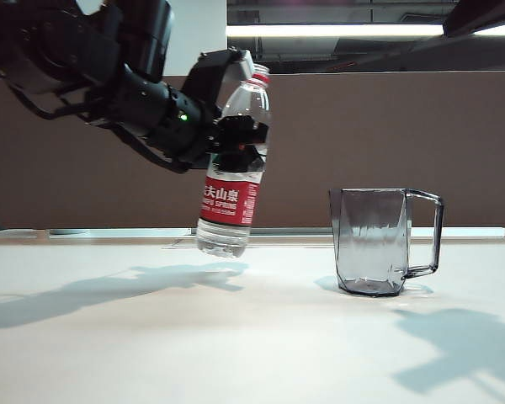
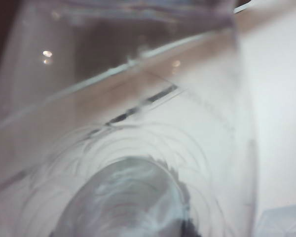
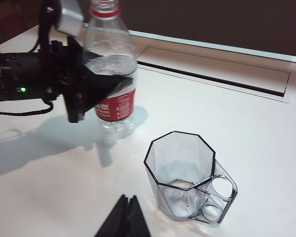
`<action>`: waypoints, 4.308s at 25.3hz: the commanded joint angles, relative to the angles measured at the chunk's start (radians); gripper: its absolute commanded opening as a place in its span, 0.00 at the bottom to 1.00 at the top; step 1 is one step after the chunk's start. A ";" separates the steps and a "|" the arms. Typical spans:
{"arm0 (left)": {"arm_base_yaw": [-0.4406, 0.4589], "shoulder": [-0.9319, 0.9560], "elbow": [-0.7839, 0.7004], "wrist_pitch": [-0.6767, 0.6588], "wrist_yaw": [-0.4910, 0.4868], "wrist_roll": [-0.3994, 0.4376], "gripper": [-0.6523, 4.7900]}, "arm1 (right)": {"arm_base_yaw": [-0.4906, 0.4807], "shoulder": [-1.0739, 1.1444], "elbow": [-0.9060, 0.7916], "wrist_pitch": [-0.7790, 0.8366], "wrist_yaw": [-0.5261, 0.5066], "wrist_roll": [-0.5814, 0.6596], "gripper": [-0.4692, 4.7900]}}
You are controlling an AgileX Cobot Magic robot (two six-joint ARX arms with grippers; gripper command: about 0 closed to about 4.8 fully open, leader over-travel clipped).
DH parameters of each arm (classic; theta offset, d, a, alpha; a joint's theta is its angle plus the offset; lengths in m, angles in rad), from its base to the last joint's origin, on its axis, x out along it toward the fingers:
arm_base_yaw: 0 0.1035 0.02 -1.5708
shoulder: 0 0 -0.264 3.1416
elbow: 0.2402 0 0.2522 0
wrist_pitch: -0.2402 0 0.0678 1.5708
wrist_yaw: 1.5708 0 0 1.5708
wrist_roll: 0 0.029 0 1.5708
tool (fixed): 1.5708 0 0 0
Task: Pick up the mineral water bottle with the left hand on the table and pour water into the mug until it's half full.
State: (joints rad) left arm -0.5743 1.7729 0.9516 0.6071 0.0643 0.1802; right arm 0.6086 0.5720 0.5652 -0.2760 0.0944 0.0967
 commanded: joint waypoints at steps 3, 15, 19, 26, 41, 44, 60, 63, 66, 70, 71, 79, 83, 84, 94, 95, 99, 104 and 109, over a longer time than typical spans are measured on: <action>-0.028 0.034 0.062 0.051 0.004 0.023 0.46 | 0.001 -0.003 0.005 0.012 0.024 0.000 0.07; -0.080 0.132 0.169 0.030 0.004 0.164 0.46 | 0.001 -0.003 0.005 0.010 0.024 0.000 0.07; -0.081 0.135 0.169 0.031 0.003 0.191 0.46 | 0.001 -0.003 0.005 0.010 0.024 0.000 0.07; -0.080 0.163 0.169 0.038 0.003 0.255 0.46 | 0.001 -0.003 0.005 0.010 0.023 0.000 0.07; -0.081 0.175 0.170 0.075 0.003 0.441 0.46 | 0.001 -0.003 0.005 0.010 0.023 0.000 0.07; -0.082 0.175 0.170 0.075 0.003 0.478 0.46 | 0.001 -0.003 0.005 0.010 0.023 0.000 0.07; -0.087 0.206 0.267 0.014 0.003 0.608 0.46 | 0.000 -0.003 0.005 0.010 0.023 0.000 0.07; -0.088 0.206 0.267 0.014 0.003 0.659 0.46 | 0.000 -0.003 0.005 0.010 0.023 0.000 0.07; -0.087 0.206 0.267 0.014 0.003 0.659 0.46 | 0.000 -0.003 0.005 0.010 0.023 0.000 0.07; -0.087 0.206 0.267 0.014 0.003 0.691 0.46 | 0.000 -0.003 0.005 0.010 0.023 0.000 0.07; -0.087 0.206 0.266 0.014 0.003 0.703 0.46 | 0.000 -0.003 0.005 0.010 0.023 0.000 0.07; -0.087 0.206 0.262 0.009 0.003 0.703 0.46 | 0.000 -0.003 0.005 0.010 0.023 0.000 0.07; -0.088 0.206 0.261 0.007 0.003 0.702 0.46 | 0.000 -0.003 0.005 0.010 0.023 0.000 0.07; -0.088 0.205 0.261 0.007 0.003 0.699 0.46 | 0.000 -0.003 0.005 0.010 0.023 0.000 0.07; -0.089 0.198 0.260 -0.002 0.003 0.680 0.46 | 0.000 -0.003 0.004 0.010 0.024 -0.001 0.07; -0.088 0.198 0.260 -0.001 0.003 0.681 0.46 | 0.000 -0.003 0.004 0.010 0.024 -0.001 0.07; -0.088 0.198 0.260 0.000 0.004 0.730 0.46 | 0.000 -0.003 0.004 0.010 0.024 -0.001 0.07; -0.086 0.198 0.260 0.000 0.004 0.787 0.46 | 0.000 -0.003 0.004 0.010 0.023 0.000 0.07; -0.086 0.198 0.260 -0.001 0.004 0.865 0.46 | 0.000 -0.003 0.004 0.010 0.023 0.000 0.07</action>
State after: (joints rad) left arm -0.6605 1.9888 1.2064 0.5564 0.0647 1.0172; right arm 0.6079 0.5720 0.5652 -0.2802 0.1131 0.0967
